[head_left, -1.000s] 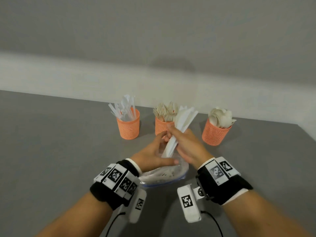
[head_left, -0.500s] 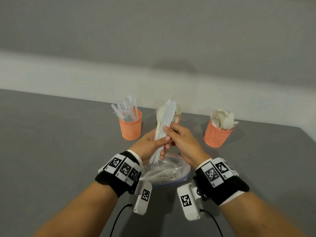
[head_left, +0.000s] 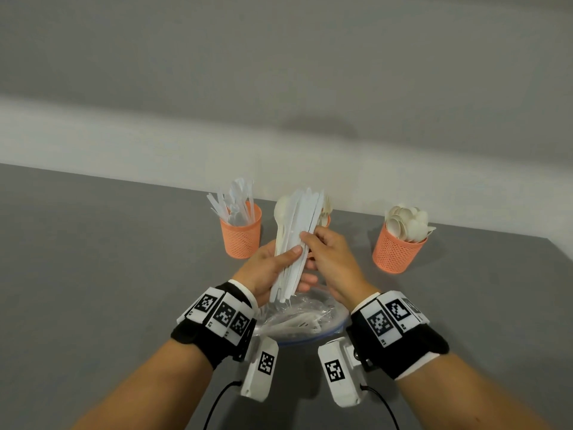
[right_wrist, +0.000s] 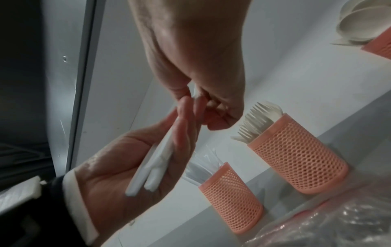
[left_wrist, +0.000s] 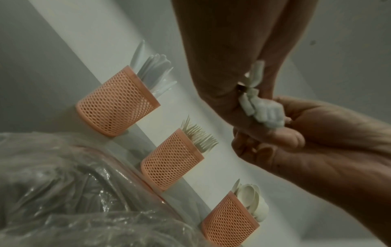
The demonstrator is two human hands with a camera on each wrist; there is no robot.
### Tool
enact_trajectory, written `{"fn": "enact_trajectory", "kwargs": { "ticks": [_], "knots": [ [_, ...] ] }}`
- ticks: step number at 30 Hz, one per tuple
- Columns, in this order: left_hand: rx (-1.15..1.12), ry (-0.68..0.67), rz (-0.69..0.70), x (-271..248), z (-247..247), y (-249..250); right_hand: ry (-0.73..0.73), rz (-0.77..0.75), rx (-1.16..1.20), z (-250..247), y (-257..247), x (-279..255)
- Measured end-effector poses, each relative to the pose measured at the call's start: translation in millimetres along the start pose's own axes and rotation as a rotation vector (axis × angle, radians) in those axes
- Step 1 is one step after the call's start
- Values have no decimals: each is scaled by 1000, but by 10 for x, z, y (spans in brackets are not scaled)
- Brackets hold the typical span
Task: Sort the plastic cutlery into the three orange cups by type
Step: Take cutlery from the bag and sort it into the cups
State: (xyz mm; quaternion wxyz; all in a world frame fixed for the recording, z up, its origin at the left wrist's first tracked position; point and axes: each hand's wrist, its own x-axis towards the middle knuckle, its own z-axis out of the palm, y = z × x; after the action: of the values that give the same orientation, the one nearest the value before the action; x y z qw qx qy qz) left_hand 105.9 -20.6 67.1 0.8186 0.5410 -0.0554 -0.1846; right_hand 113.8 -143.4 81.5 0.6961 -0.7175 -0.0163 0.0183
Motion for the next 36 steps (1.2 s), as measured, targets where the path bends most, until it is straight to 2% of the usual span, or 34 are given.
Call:
{"fn": "enact_trajectory", "kwargs": {
  "ticks": [5, 10, 13, 16, 20, 22, 24, 27, 29, 32, 36],
  "knots": [
    [-4, -25, -28, -16, 3, 21, -58, 22, -23, 91, -18, -48],
    [-52, 1, -59, -19, -15, 17, -36, 89, 62, 83, -24, -13],
    [-47, 43, -52, 1, -65, 15, 40, 55, 94, 77, -22, 45],
    [84, 87, -39, 31, -137, 9, 156, -66, 94, 53, -44, 97],
    [204, 133, 30, 33, -155, 12, 70, -117, -77, 123, -74, 79],
    [285, 106, 66, 24, -154, 27, 34, -129, -127, 202, -73, 82],
    [327, 68, 62, 5, -164, 61, 56, -119, -148, 251, -58, 119],
    [323, 28, 57, -17, -208, 119, 63, -44, -40, 289, -31, 190],
    [264, 49, 55, -7, -271, 152, 48, -27, 80, 311, -45, 231],
    [167, 125, 26, 2, -421, 221, 126, -60, 151, 317, -140, 328],
    [143, 125, 54, -39, -617, 349, 223, -116, 266, 325, -281, 540]
  ]
}}
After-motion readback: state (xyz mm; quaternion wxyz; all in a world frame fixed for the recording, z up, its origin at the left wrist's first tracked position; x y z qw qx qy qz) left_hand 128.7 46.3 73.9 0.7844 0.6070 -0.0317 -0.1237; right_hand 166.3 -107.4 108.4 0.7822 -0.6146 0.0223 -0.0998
